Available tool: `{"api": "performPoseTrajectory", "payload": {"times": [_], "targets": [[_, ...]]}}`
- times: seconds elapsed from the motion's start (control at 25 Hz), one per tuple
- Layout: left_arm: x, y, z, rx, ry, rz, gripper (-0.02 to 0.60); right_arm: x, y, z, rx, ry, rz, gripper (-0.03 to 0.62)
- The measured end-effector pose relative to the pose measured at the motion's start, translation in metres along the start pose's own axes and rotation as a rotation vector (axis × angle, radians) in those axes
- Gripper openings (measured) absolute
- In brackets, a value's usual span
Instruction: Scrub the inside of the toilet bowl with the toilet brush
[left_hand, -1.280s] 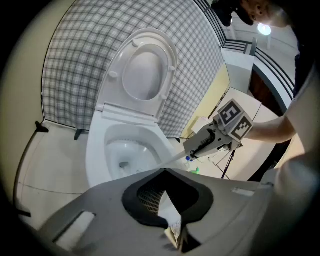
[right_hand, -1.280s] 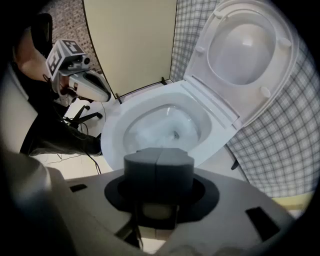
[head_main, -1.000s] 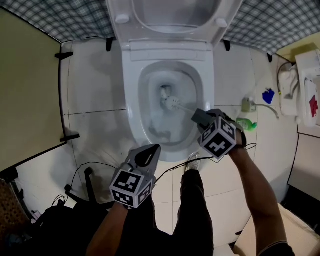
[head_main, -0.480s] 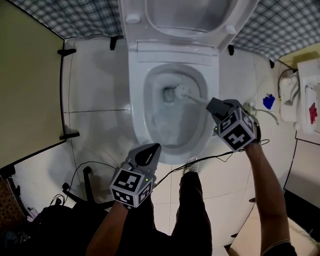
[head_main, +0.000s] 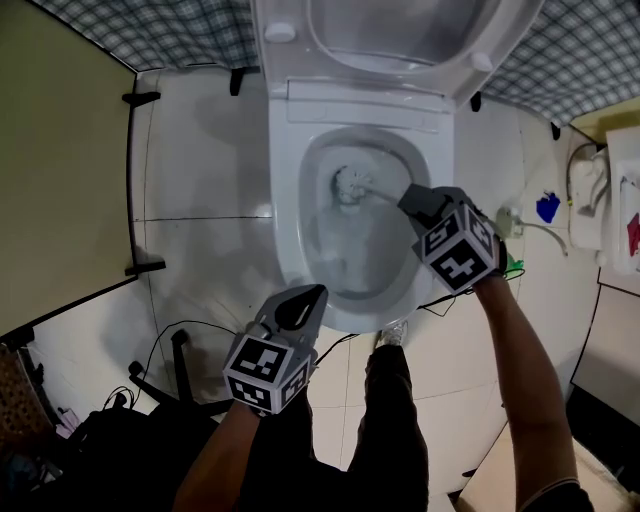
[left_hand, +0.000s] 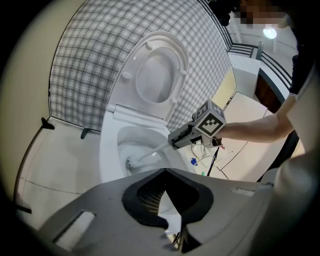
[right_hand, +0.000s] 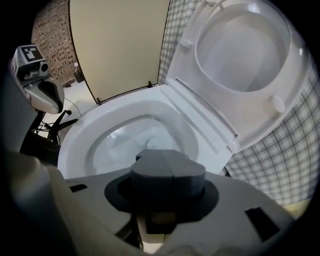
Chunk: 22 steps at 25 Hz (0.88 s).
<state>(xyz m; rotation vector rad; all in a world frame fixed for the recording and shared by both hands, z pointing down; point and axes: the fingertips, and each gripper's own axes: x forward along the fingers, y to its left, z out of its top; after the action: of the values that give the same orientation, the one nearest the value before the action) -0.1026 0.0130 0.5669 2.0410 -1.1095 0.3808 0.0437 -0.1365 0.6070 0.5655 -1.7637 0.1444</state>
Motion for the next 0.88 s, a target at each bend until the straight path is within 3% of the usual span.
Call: {"api": "performPoseTrajectory", "payload": {"times": [0.48, 0.88], "targets": [[0.001, 0.006, 0.005, -0.008, -0.003, 0.003, 0.009, -0.029, 0.015, 0.071, -0.042, -0.171, 0.013, 0.17], [0.004, 0.007, 0.0, -0.013, 0.006, -0.002, 0.009, -0.005, 0.047, 0.046, -0.066, -0.123, 0.035, 0.171]]}}
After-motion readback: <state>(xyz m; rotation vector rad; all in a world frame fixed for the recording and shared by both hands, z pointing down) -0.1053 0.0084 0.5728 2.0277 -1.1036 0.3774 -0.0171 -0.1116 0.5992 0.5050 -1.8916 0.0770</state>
